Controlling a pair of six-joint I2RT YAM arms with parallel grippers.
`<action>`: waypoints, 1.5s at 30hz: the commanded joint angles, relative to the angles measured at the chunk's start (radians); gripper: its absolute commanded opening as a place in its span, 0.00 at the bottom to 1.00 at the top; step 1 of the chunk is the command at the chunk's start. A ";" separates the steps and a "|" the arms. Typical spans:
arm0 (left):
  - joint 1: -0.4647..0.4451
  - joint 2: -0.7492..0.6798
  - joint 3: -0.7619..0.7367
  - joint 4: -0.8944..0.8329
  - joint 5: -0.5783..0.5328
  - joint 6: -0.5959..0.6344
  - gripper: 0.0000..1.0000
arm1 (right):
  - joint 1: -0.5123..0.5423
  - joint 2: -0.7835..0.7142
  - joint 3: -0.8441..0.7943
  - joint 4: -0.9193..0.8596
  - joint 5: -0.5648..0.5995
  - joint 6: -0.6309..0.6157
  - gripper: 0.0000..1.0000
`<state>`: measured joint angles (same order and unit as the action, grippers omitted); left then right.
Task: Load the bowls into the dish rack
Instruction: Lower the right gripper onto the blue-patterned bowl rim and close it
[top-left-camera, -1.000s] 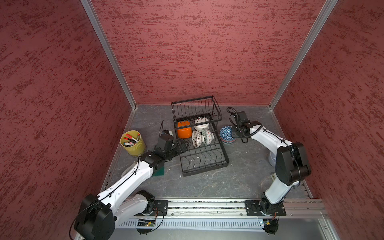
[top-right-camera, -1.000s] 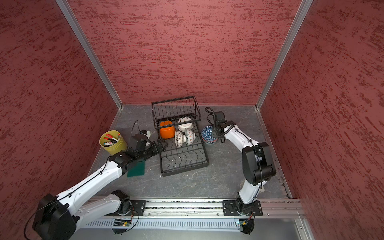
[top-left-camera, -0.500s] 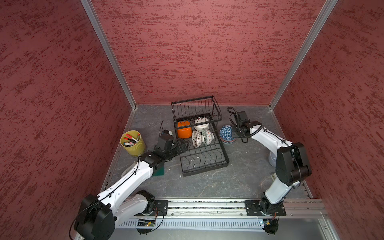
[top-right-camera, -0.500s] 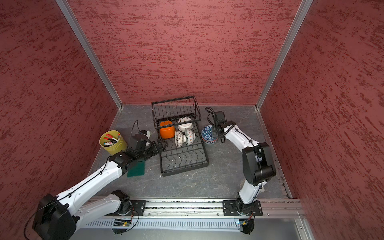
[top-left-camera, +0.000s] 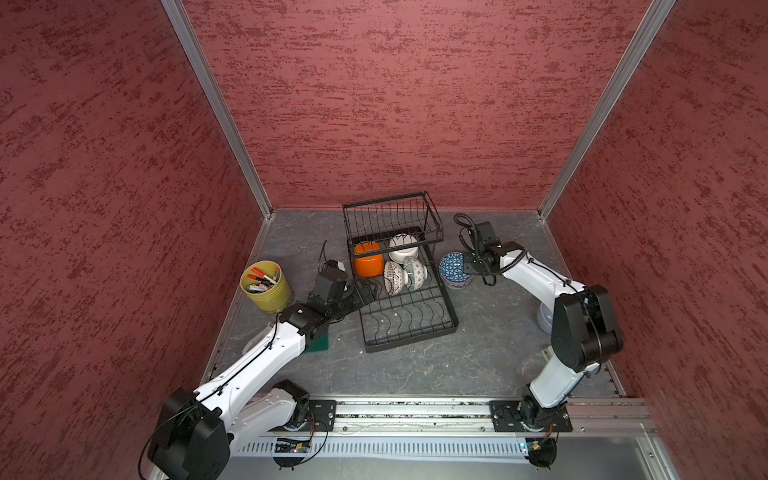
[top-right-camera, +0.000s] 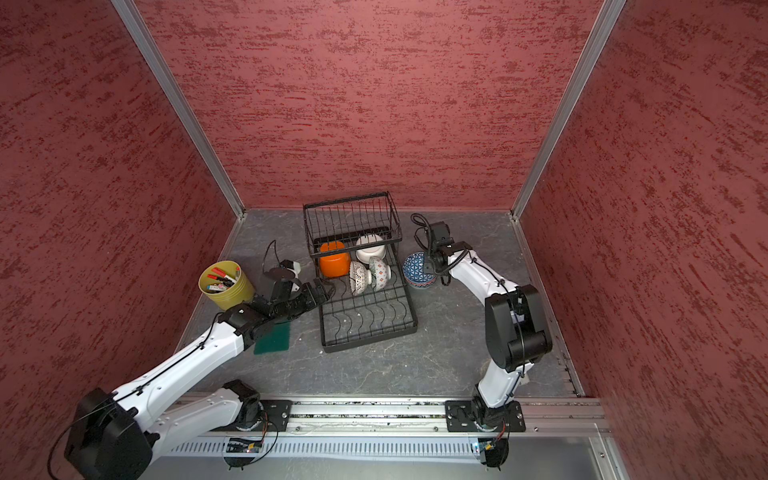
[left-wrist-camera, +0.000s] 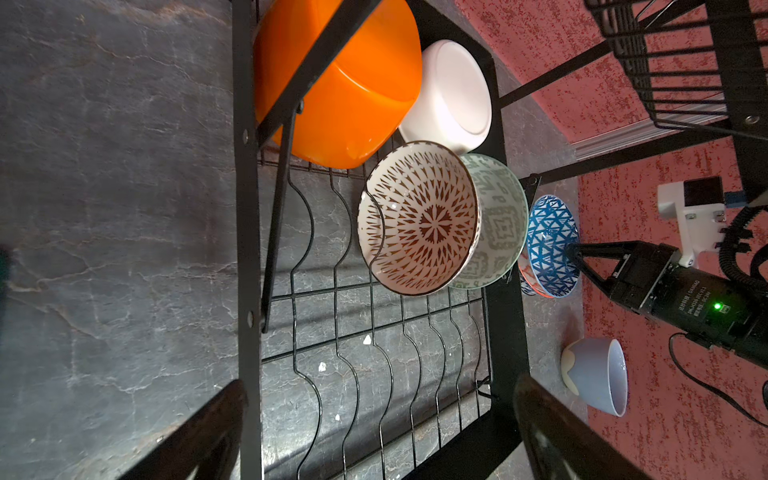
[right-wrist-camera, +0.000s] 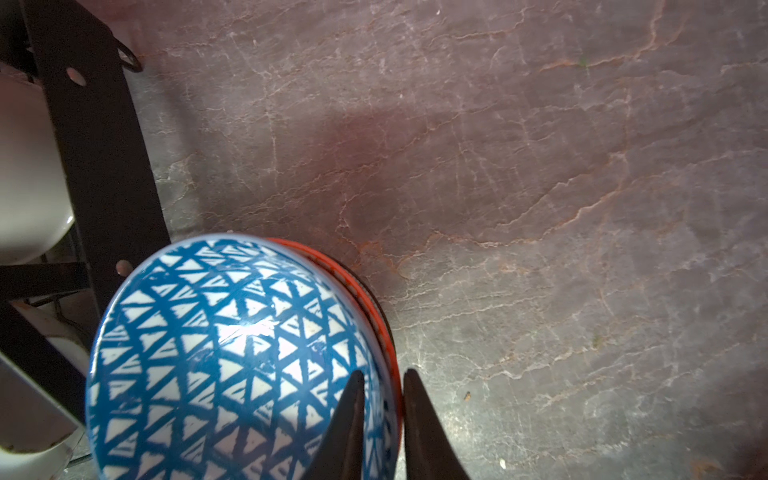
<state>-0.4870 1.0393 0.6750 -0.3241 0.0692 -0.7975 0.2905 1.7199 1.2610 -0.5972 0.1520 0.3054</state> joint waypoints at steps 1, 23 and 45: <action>0.006 -0.012 -0.008 0.012 -0.014 -0.006 1.00 | -0.005 0.000 0.018 0.024 0.003 -0.005 0.23; 0.005 -0.011 -0.015 0.019 -0.011 -0.006 1.00 | -0.005 -0.027 0.034 0.006 0.014 -0.019 0.06; 0.005 -0.007 0.004 0.011 -0.004 0.000 1.00 | -0.004 -0.029 0.041 0.007 -0.022 -0.017 0.00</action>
<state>-0.4870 1.0393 0.6727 -0.3214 0.0696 -0.7998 0.2897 1.6958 1.2709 -0.5961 0.1486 0.2874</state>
